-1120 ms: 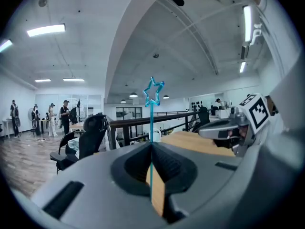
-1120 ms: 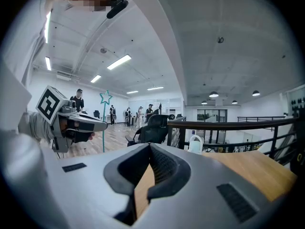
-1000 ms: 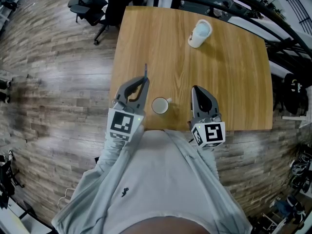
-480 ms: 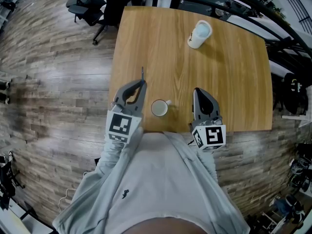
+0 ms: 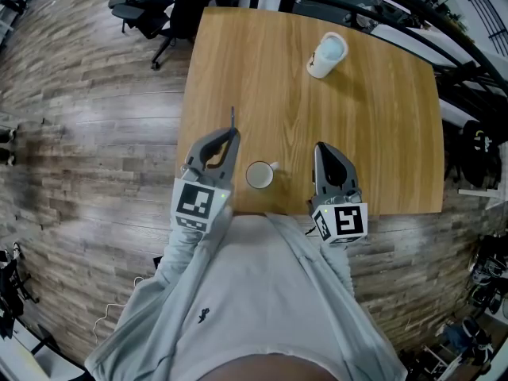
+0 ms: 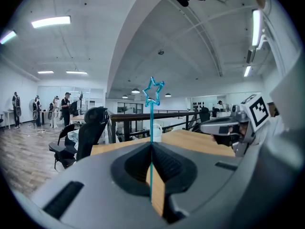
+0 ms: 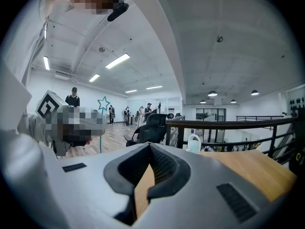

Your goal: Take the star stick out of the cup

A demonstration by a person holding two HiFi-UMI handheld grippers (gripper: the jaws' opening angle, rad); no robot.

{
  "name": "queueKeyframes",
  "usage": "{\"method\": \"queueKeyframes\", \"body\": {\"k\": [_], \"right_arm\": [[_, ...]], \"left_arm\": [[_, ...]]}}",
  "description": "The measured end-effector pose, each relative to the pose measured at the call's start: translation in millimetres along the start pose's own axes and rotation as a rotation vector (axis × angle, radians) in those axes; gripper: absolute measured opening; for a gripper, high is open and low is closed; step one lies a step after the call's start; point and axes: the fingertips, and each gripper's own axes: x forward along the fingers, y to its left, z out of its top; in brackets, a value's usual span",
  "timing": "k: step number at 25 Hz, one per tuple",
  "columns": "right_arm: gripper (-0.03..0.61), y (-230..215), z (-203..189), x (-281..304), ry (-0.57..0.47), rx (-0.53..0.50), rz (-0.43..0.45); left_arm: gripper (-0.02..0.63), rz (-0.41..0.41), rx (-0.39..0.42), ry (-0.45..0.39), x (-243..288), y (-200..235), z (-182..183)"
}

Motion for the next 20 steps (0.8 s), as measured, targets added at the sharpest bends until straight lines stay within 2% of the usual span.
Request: {"method": "queueKeyframes", "body": {"k": [11,20], "right_arm": [[0.015,3.5,-5.3,-0.1,0.013,0.018,0.036],[0.016,1.8,-9.9,-3.8,0.011,0.030,0.028]], "left_arm": [[0.021,0.000,-0.003,0.005,0.1,-3.3,0.0],[0.021,-0.007,-0.010,0.015,2.4,-8.0,-5.9]]}}
